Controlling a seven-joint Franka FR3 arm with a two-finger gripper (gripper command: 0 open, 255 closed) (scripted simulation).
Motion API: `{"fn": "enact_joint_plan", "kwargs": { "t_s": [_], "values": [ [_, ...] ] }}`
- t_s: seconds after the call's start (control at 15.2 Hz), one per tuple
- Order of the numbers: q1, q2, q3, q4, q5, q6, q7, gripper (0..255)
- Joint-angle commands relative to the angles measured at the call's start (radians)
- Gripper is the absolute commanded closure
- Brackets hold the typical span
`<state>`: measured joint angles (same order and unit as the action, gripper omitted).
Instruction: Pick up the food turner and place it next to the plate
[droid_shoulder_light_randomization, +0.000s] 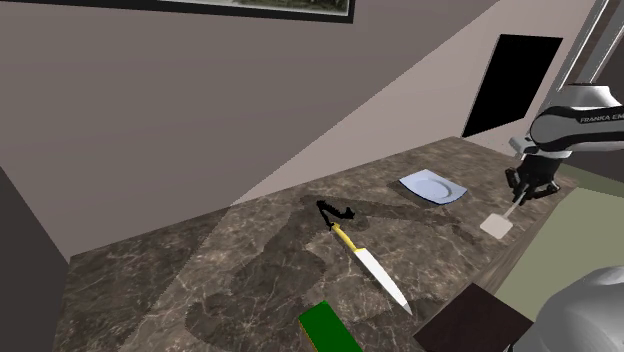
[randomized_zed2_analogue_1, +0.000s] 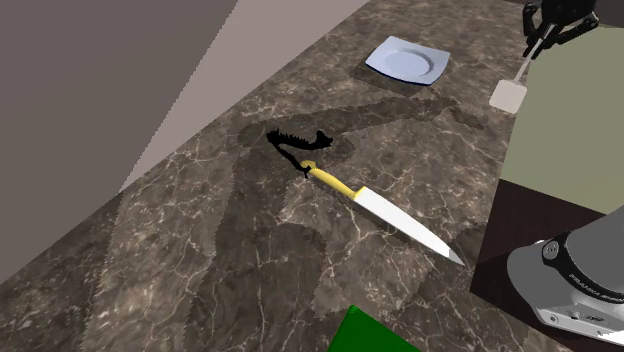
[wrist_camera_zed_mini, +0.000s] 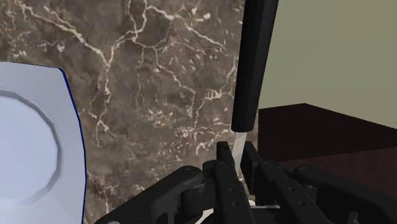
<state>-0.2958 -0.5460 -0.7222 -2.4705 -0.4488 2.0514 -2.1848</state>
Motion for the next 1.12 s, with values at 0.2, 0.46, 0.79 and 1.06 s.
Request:
{"fn": "enact_joint_plan", "kwargs": {
  "t_s": [0.2, 0.46, 0.79, 1.06],
  "values": [
    [-0.007, 0.018, -0.038, -0.029, -0.016, 0.053, -0.02, 255],
    [-0.001, 0.048, -0.064, -0.062, -0.023, 0.116, -0.02, 255],
    [0.01, 0.095, -0.101, -0.099, -0.027, 0.199, -0.023, 255],
    [0.023, 0.138, -0.132, -0.123, -0.024, 0.265, -0.028, 255]
  ]
}}
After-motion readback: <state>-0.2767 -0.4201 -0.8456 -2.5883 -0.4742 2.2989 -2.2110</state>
